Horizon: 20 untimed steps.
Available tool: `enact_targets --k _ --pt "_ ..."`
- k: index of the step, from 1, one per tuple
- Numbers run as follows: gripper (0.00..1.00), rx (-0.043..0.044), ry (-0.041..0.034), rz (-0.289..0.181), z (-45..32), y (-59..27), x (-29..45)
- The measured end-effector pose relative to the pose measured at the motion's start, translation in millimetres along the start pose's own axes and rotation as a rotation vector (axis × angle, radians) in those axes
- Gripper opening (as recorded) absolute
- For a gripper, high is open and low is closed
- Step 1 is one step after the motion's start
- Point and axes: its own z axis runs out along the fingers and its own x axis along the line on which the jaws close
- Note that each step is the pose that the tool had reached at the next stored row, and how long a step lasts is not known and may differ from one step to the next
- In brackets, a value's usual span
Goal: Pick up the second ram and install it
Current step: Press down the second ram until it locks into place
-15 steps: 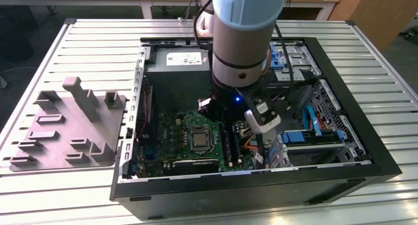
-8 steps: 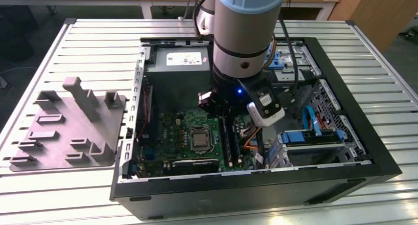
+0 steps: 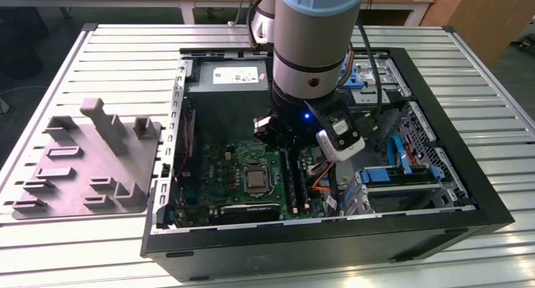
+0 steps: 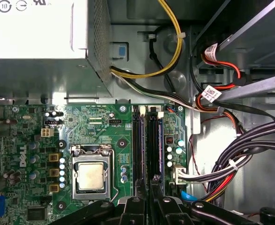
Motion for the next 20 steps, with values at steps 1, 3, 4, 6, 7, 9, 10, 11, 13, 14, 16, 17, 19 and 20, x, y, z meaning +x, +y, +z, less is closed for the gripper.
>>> enact_targets --k 1,3,4,6,7,9,10,11,13,14,16,17,19,20 --pt "0.19 0.0001 0.0000 0.000 -0.1 0.0 0.0" --pt "0.19 0.0000 0.0000 0.000 -0.1 0.0 0.0" --pt "0.19 0.0001 0.0000 0.000 -0.2 0.0 0.0" --pt "0.19 0.0001 0.0000 0.000 -0.3 0.0 0.0" --pt "0.19 0.0001 0.0000 0.000 -0.3 0.0 0.0" --pt "0.17 0.0001 0.0000 0.000 -0.4 0.0 0.0" --pt "0.11 0.0001 0.0000 0.000 -0.4 0.0 0.0" --pt "0.11 0.0001 0.0000 0.000 -0.5 0.0 0.0" --pt "0.10 0.0001 0.0000 0.000 -0.6 0.0 0.0" --pt "0.10 0.0000 0.0000 0.000 -0.6 0.0 0.0" --pt "0.10 0.0000 0.0000 0.000 -0.7 0.0 0.0" --pt "0.10 0.0000 0.0000 0.000 -0.7 0.0 0.0" --pt "0.10 -0.0032 0.0002 0.000 -0.8 0.1 0.0" --pt "0.10 -0.0051 0.0001 0.000 -0.5 0.7 0.0"
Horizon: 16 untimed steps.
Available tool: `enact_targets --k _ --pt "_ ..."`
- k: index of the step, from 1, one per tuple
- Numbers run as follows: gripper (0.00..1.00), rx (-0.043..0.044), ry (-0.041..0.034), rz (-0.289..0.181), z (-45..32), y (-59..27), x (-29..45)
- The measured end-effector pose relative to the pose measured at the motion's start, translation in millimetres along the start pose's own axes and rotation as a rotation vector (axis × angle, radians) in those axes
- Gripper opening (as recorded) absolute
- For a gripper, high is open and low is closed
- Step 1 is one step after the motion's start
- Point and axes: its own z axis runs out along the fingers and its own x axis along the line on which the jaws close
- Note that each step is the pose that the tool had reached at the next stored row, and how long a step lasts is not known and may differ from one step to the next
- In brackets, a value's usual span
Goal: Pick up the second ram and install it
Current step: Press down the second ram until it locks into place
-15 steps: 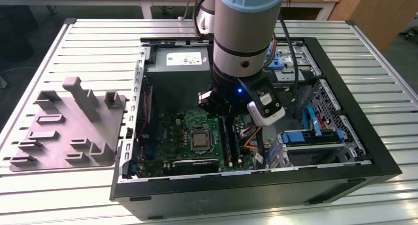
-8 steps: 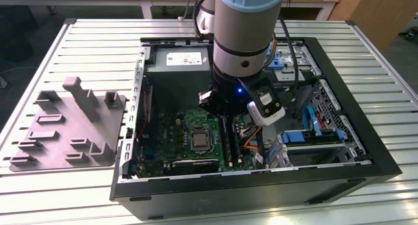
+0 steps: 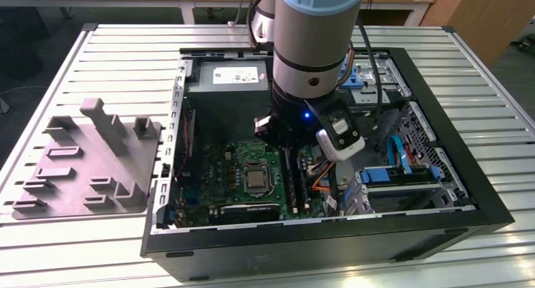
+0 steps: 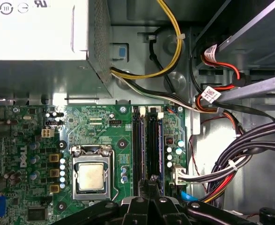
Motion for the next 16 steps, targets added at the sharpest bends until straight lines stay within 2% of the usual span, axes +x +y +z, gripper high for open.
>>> enact_targets --k 10,16 --pt "0.10 -0.0036 0.0001 0.000 3.8 14.7 -0.7" --pt "0.10 -0.0034 0.0001 0.000 6.4 19.0 -4.1"
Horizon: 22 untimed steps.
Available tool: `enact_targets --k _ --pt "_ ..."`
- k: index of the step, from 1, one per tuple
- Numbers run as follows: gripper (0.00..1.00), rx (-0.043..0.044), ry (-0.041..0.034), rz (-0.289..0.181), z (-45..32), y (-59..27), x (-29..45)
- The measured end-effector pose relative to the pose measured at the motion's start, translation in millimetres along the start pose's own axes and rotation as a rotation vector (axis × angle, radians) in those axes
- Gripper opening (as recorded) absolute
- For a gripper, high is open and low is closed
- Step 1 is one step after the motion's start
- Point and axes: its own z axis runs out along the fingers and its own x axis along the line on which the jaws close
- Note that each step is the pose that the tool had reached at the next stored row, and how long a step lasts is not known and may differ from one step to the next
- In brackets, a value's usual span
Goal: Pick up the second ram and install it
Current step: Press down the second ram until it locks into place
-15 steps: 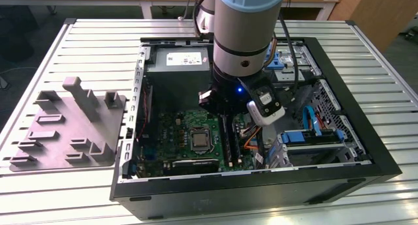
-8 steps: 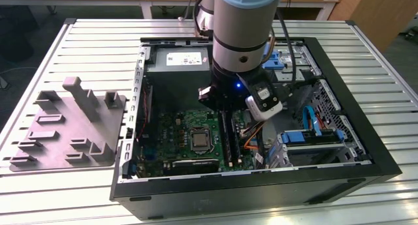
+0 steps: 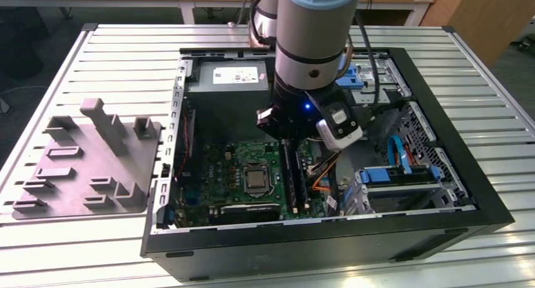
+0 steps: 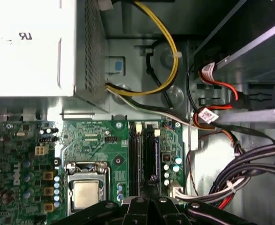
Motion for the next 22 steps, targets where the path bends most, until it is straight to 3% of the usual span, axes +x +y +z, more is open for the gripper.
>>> enact_targets --k 17,22 --pt "0.10 -0.0011 0.0000 0.000 16.4 25.6 2.5" --pt "0.10 -0.0011 0.0000 0.000 17.3 27.0 3.1"
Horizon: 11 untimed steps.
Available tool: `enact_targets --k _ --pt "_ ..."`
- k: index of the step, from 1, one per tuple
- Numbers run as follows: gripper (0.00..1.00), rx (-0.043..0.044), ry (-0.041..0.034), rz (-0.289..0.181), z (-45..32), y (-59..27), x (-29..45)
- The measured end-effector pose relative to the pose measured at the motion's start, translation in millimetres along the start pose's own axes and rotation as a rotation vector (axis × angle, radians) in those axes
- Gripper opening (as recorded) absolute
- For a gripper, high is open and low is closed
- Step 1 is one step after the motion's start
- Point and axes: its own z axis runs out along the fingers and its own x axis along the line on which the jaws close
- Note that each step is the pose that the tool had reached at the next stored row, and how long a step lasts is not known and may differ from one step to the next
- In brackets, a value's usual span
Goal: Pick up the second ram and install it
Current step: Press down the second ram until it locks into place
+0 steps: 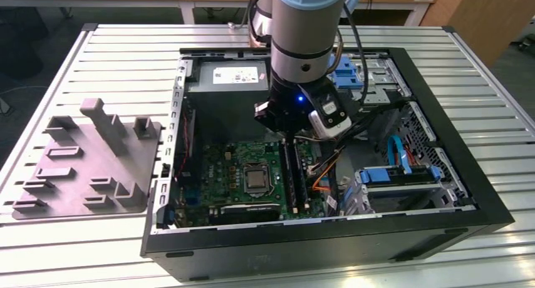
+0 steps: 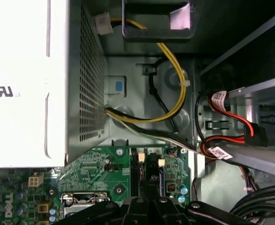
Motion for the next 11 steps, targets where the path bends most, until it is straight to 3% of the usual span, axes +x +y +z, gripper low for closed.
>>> enact_targets --k 11 --pt "0.10 -0.0017 -0.0022 0.000 7.9 1.0 3.3"
